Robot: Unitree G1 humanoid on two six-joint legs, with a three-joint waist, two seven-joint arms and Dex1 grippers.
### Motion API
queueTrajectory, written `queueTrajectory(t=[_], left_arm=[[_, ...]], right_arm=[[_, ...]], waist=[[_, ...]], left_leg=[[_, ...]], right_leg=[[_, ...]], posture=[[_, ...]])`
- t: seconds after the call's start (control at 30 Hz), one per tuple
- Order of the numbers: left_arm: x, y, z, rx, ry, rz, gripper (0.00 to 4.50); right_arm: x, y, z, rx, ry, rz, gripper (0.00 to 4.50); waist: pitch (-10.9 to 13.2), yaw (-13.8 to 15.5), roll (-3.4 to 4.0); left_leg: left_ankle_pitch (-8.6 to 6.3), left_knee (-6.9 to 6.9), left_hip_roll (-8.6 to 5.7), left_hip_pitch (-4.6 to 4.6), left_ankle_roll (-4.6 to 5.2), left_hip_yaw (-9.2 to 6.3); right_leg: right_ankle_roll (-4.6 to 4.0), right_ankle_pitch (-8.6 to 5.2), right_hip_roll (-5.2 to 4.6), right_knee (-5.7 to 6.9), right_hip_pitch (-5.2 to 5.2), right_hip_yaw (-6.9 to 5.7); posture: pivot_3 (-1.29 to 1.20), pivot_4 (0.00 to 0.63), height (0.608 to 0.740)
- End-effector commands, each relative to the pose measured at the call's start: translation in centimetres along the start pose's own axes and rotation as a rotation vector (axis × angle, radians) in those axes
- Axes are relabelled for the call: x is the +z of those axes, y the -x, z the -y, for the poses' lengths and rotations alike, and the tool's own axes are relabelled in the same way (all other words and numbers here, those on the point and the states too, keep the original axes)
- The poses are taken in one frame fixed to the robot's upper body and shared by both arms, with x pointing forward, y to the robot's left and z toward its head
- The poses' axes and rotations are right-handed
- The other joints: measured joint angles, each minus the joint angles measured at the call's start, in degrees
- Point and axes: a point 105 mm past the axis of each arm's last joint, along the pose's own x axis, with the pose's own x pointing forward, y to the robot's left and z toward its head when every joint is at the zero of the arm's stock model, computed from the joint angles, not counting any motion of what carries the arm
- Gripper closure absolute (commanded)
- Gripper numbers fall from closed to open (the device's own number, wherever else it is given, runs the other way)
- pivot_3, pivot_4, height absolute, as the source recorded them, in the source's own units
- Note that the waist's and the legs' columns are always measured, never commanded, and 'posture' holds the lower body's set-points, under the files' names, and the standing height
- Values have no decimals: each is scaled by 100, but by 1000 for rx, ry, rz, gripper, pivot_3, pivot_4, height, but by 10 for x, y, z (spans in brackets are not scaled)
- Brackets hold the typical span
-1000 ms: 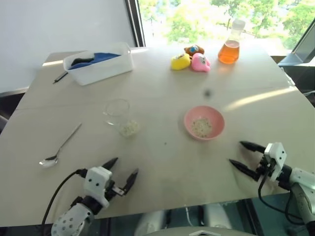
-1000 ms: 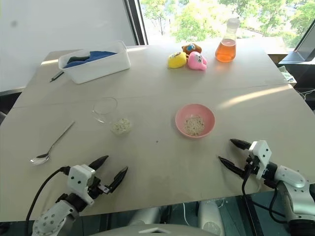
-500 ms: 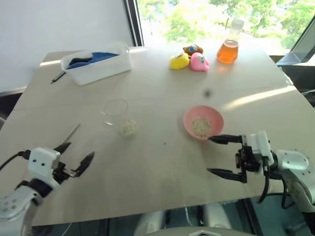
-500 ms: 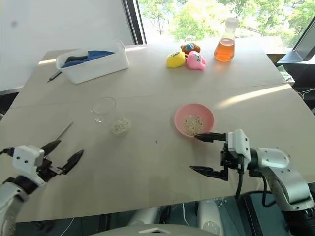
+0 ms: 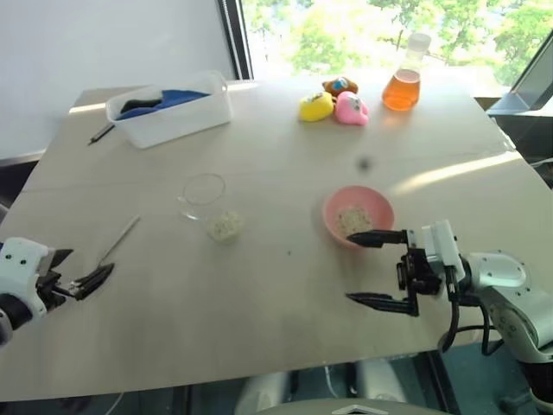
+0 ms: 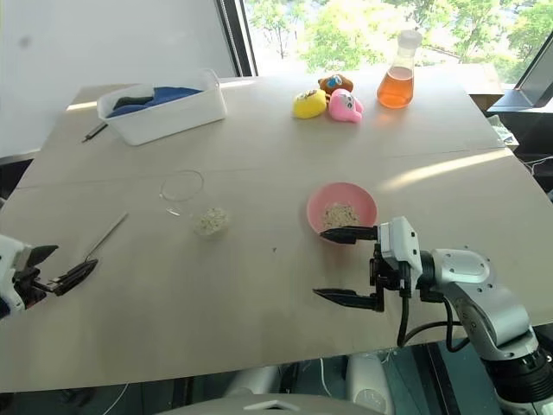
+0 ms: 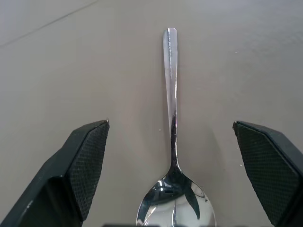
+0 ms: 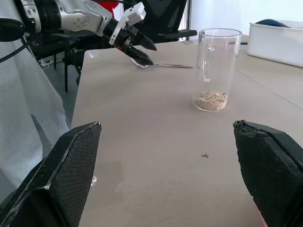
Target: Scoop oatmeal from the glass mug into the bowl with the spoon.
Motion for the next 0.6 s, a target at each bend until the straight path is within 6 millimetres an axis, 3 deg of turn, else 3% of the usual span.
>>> queueTrajectory(t=[0.03,0.2,0.23,0.33,0.57,0.6], left_arm=[[-8,-5,-5,-42,-5,-67,48],[-33,-12,-4,-125,58,-195,48],[-36,-12,-5,-127,64,-211,284],[-41,-11,-7,-142,84,-246,1299],[-47,-2,-10,-140,81,-270,4458],[-48,0,-10,-135,80,-267,4488]], right_arm=[[9,-2,1,10,50,23,0],[9,-3,4,-3,59,28,0],[9,-2,4,-7,61,27,0],[10,-2,5,-12,65,27,0],[9,-3,7,-18,68,32,0],[9,-4,7,-18,68,33,0]], waist=[[0,-1,-1],[-3,-1,15],[-6,-2,22],[-10,-5,37],[-9,-134,48],[-9,-157,49]], left_leg=[[0,0,0,0,0,-1],[1,0,0,3,-2,-1],[1,0,-2,6,-2,2],[3,0,-2,14,-4,4],[8,-7,9,44,-12,16],[8,-8,9,45,-12,18]], right_leg=[[0,0,0,0,0,0],[0,0,-2,10,-2,-1],[0,0,-2,14,-2,4],[0,0,-2,27,-3,8],[-1,-2,2,56,1,28],[-1,-1,3,56,0,30]], posture=[[0,150,740],[0,150,740],[0,150,740],[0,150,740],[0,150,740],[0,150,740]])
